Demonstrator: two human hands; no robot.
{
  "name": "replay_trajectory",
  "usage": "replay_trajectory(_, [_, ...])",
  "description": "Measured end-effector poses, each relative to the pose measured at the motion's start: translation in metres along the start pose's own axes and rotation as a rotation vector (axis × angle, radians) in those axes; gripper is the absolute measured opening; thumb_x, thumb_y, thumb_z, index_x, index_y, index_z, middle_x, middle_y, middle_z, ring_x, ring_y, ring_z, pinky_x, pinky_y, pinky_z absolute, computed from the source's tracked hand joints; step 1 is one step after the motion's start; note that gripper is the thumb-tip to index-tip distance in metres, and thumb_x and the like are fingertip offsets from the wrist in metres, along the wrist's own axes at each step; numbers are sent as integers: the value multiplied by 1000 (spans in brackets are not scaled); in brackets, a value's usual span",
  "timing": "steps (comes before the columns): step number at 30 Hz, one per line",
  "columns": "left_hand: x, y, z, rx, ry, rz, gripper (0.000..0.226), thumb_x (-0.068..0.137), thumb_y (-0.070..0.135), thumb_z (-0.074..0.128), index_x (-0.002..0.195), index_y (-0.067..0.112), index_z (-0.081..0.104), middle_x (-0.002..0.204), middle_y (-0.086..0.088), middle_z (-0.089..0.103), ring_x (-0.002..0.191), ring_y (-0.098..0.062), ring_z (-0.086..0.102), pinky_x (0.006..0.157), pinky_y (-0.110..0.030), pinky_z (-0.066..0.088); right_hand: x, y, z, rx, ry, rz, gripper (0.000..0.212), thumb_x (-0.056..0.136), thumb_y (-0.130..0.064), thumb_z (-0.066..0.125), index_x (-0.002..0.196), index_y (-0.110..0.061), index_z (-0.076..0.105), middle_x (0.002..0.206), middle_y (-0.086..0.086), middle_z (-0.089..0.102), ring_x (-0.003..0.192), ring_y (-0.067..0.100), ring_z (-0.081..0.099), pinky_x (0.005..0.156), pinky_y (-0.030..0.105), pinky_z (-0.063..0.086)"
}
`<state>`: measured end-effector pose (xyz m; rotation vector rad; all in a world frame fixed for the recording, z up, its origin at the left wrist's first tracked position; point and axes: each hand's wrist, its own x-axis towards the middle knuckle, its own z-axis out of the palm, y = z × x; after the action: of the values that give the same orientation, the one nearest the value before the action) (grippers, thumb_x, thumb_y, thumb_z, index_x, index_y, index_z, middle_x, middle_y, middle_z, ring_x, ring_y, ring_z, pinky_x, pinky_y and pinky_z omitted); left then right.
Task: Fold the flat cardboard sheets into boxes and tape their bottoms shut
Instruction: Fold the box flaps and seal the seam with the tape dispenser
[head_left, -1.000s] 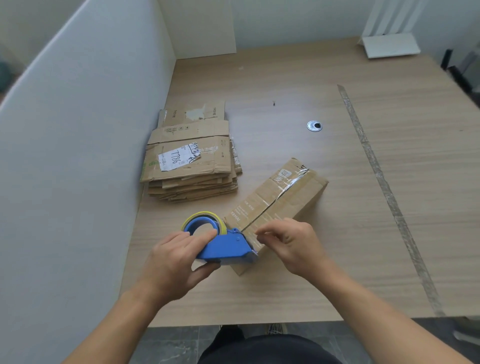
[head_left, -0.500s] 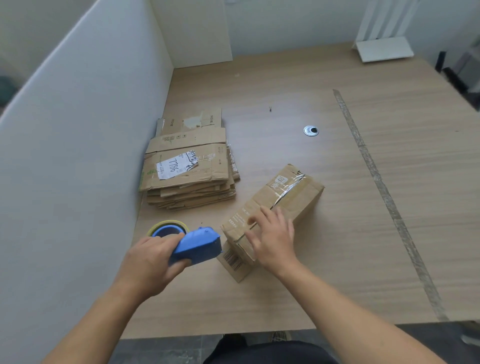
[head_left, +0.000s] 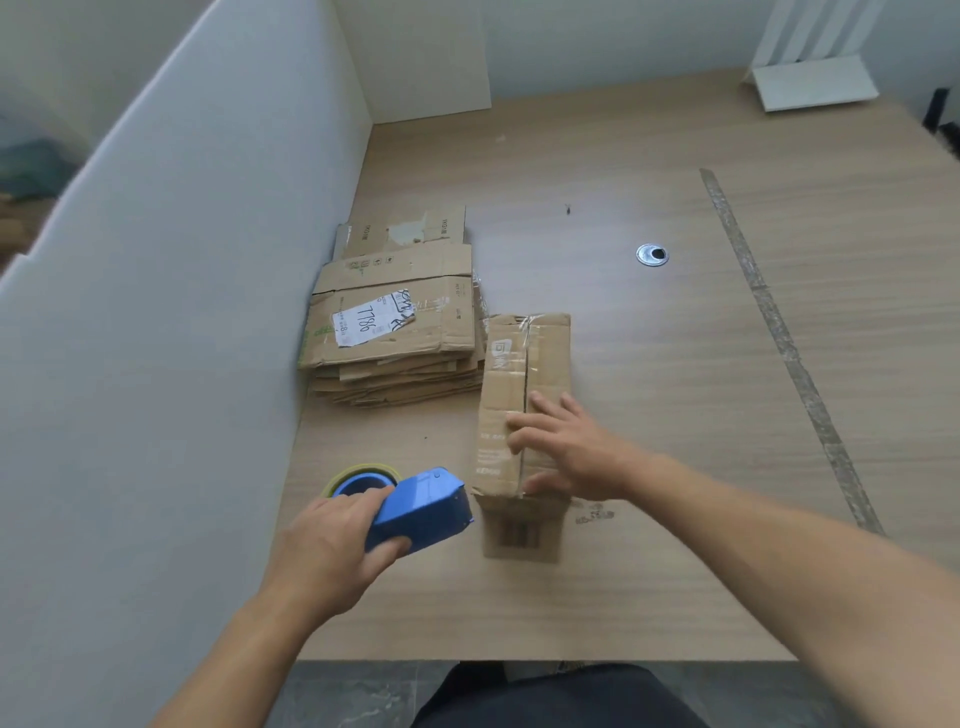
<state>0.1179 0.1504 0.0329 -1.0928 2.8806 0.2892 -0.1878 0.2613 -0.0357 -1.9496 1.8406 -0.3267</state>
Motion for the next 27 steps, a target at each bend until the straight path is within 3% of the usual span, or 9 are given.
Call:
replay_trajectory(6, [6, 19, -2, -57, -26, 17, 33, 89, 49, 63, 113, 27, 61, 96, 10, 66, 89, -21, 59, 66, -31, 32, -6, 3, -17, 74, 46, 15, 52, 82, -47, 73, 125, -23, 55, 150, -2, 42, 150, 28, 14, 121, 48, 10])
replay_trajectory(10, [9, 18, -3, -87, -51, -5, 34, 90, 50, 62, 116, 29, 58, 94, 12, 63, 86, -17, 56, 66, -31, 35, -21, -12, -16, 286, 390, 62, 29, 82, -24, 79, 106, -14, 67, 134, 6, 56, 133, 25, 45, 110, 37, 39])
replay_trajectory(12, [13, 17, -6, -178, -84, -5, 32, 87, 50, 62, 112, 30, 59, 86, 15, 59, 79, -11, 54, 66, -30, 42, -28, -27, -15, 372, 540, 129, 18, 84, -18, 77, 99, -14, 69, 122, 1, 62, 118, 14, 55, 100, 21, 42])
replay_trajectory(14, [17, 19, -14, -263, -146, 5, 34, 80, 55, 57, 107, 33, 58, 82, 17, 61, 76, -7, 57, 65, -28, 45, -36, -41, -16, 513, 606, 259, 10, 87, -17, 74, 94, -18, 68, 110, -6, 64, 104, 5, 58, 87, 14, 45])
replay_trajectory(17, [25, 23, -25, -257, -217, 79, 24, 74, 57, 51, 91, 41, 51, 77, 16, 60, 72, -6, 56, 61, -25, 42, -52, -46, -11, 640, 628, 443, 8, 88, -20, 71, 85, -23, 65, 97, -10, 63, 96, 3, 58, 76, 16, 43])
replay_trajectory(21, [41, 28, -36, -191, -334, 135, 22, 72, 56, 52, 80, 36, 48, 72, 14, 60, 68, -5, 55, 60, -27, 43, -69, -46, -2, 741, 609, 542, 13, 86, -21, 74, 77, -24, 65, 104, -12, 62, 100, -3, 58, 83, 14, 42])
replay_trajectory(25, [55, 32, -40, -150, -418, 156, 25, 76, 53, 59, 79, 30, 50, 70, 9, 58, 67, -7, 54, 58, -29, 42, -75, -49, 8, 965, 562, 658, 12, 88, -19, 72, 77, -17, 67, 76, -9, 66, 70, 4, 58, 70, 24, 46])
replay_trajectory(27, [61, 33, -40, -112, -447, 150, 29, 73, 56, 58, 77, 28, 50, 71, 7, 58, 68, -9, 55, 61, -35, 46, -76, -49, 13, 982, 538, 701, 13, 89, -19, 70, 77, -16, 66, 69, -7, 63, 66, 8, 55, 68, 31, 46])
